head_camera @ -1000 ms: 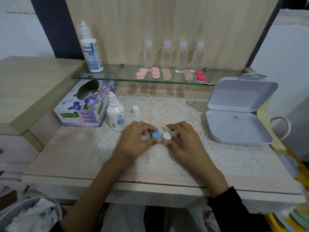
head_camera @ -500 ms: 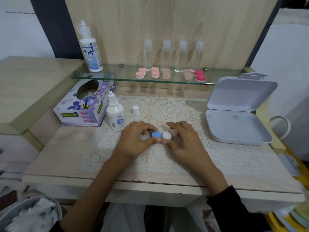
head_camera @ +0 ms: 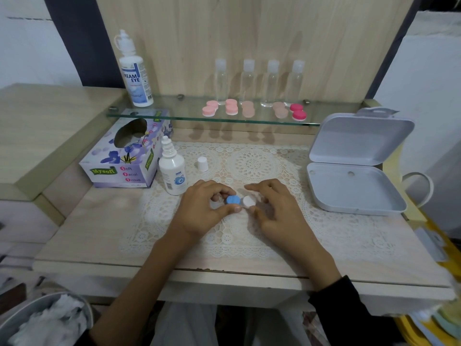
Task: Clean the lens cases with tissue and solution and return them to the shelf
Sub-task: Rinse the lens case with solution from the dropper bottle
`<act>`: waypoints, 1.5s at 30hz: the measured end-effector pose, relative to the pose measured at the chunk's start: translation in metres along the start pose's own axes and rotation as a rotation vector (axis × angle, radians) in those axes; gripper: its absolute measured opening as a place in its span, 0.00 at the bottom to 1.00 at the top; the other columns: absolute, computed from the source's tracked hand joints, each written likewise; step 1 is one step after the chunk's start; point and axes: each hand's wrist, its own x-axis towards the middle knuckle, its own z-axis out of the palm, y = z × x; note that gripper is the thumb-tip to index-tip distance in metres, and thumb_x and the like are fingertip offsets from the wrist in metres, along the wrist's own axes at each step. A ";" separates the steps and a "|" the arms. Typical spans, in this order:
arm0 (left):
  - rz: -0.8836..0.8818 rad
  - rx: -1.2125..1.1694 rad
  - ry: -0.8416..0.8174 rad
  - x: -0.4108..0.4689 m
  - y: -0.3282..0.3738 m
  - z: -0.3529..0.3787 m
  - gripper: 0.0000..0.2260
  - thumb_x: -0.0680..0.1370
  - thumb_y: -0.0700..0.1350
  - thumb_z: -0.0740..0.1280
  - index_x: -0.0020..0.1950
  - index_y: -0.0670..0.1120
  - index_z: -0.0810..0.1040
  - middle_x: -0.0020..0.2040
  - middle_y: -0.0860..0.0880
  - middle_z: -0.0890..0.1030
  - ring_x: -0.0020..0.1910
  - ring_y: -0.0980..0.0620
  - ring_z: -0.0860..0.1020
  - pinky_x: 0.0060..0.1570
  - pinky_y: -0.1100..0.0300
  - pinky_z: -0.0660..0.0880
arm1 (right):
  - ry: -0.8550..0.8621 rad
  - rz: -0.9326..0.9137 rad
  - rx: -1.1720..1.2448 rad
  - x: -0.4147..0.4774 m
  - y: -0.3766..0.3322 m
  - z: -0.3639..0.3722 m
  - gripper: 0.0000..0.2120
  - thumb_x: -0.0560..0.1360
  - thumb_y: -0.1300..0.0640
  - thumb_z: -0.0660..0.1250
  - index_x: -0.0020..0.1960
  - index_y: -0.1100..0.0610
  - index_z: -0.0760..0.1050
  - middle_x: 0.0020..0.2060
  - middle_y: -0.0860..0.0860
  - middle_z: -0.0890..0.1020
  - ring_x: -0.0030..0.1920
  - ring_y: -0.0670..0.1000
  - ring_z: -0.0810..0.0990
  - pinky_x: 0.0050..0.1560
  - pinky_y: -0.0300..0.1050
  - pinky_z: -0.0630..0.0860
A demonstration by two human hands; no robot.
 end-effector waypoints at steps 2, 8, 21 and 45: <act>0.002 0.000 0.000 0.000 0.000 0.000 0.13 0.65 0.49 0.78 0.48 0.51 0.83 0.41 0.56 0.81 0.43 0.55 0.75 0.47 0.56 0.74 | 0.000 0.003 -0.012 0.000 0.002 0.001 0.14 0.73 0.61 0.69 0.58 0.53 0.79 0.52 0.46 0.73 0.55 0.45 0.71 0.53 0.32 0.65; 0.016 0.017 -0.003 0.001 0.000 0.000 0.13 0.66 0.50 0.78 0.48 0.51 0.83 0.41 0.58 0.80 0.44 0.54 0.75 0.48 0.55 0.74 | 0.041 0.046 0.004 0.001 0.000 0.002 0.13 0.71 0.50 0.74 0.52 0.53 0.76 0.48 0.45 0.75 0.50 0.43 0.71 0.46 0.33 0.65; 0.001 0.028 -0.001 0.001 0.000 0.000 0.13 0.66 0.50 0.77 0.49 0.51 0.83 0.41 0.59 0.79 0.44 0.57 0.74 0.47 0.61 0.72 | 0.051 0.045 0.008 0.001 -0.002 0.000 0.13 0.72 0.50 0.74 0.52 0.53 0.76 0.48 0.45 0.75 0.49 0.43 0.71 0.46 0.31 0.64; 0.014 0.035 0.004 -0.001 0.001 0.000 0.13 0.67 0.50 0.77 0.48 0.51 0.83 0.42 0.57 0.80 0.43 0.56 0.74 0.47 0.57 0.73 | 0.028 0.025 -0.030 0.002 -0.001 -0.002 0.12 0.72 0.52 0.74 0.53 0.55 0.79 0.47 0.45 0.75 0.49 0.44 0.71 0.47 0.28 0.62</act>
